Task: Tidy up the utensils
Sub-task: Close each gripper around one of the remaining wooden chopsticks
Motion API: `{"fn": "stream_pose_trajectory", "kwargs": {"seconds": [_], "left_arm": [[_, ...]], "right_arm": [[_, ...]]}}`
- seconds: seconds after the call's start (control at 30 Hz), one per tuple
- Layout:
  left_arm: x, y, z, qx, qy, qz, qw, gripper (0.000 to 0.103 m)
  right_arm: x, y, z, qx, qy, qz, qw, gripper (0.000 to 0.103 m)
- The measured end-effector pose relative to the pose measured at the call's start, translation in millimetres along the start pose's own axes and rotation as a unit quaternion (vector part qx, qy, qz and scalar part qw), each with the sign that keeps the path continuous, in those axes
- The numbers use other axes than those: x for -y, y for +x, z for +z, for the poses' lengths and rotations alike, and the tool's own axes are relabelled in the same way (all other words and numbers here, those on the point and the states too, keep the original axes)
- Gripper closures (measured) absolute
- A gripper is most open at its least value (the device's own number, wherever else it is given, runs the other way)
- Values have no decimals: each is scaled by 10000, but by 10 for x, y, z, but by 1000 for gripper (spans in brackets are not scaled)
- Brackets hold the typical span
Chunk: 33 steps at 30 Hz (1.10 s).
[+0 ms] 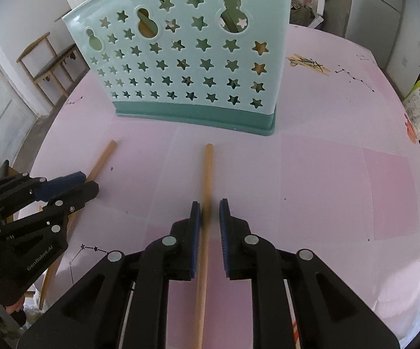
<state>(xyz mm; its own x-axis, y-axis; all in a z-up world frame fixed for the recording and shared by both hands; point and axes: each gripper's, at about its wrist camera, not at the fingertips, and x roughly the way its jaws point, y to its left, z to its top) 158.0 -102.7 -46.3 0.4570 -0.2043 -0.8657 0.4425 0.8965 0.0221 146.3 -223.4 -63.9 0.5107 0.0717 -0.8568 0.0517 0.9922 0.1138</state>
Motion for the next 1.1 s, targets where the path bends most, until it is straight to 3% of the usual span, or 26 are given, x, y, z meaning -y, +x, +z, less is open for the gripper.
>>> {"fn": "stream_pose_trajectory", "kwargs": {"seconds": [0.2, 1.1], "left_arm": [[72, -26, -52, 2, 4, 4, 10000, 98], [191, 44, 67, -27, 97, 107, 9999, 98]], "right_arm": [[57, -10, -16, -5, 125, 60, 9999, 96], [97, -49, -76, -59, 225, 194, 9995, 96]]}}
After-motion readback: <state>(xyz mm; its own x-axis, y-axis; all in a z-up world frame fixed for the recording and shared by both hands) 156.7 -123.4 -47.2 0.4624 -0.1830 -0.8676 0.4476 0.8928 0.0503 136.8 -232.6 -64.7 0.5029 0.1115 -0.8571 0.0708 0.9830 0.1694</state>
